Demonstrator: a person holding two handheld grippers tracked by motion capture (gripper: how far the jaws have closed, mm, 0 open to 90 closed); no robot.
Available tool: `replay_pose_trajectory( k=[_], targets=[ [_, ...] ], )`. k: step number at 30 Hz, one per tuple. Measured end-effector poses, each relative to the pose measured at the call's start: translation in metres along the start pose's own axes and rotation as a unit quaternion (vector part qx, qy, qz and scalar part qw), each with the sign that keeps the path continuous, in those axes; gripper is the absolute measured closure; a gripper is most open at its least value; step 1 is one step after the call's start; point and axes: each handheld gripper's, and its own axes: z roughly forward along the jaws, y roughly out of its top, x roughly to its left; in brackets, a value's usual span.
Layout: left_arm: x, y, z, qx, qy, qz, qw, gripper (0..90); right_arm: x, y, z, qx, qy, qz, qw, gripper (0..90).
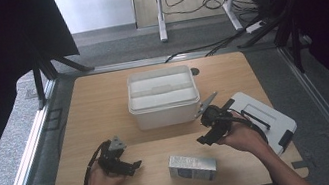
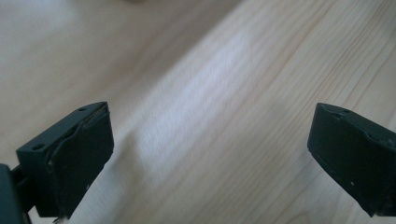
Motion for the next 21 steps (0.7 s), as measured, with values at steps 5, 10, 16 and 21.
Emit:
replay_pose_trajectory(
  k=[5,10,16,21],
  targets=[
    [0.011,0.028,-0.013,-0.018,-0.006,0.014,0.9997,1.7,-0.023,-0.011,0.007,-0.052,-0.023,0.033,0.9978,28.2],
    [0.024,0.059,-0.017,-0.033,-0.029,0.021,0.9988,1.7,-0.039,-0.012,0.019,-0.089,-0.037,0.053,0.9939,19.8],
    [0.038,0.092,-0.002,-0.009,-0.042,0.036,0.9984,0.0,-0.054,-0.001,0.038,-0.132,-0.046,0.076,0.9873,6.3],
    [0.047,0.104,0.005,-0.019,-0.037,0.03,0.9987,0.0,-0.065,0.005,0.049,-0.158,-0.033,0.091,0.9826,0.0]
  ],
)
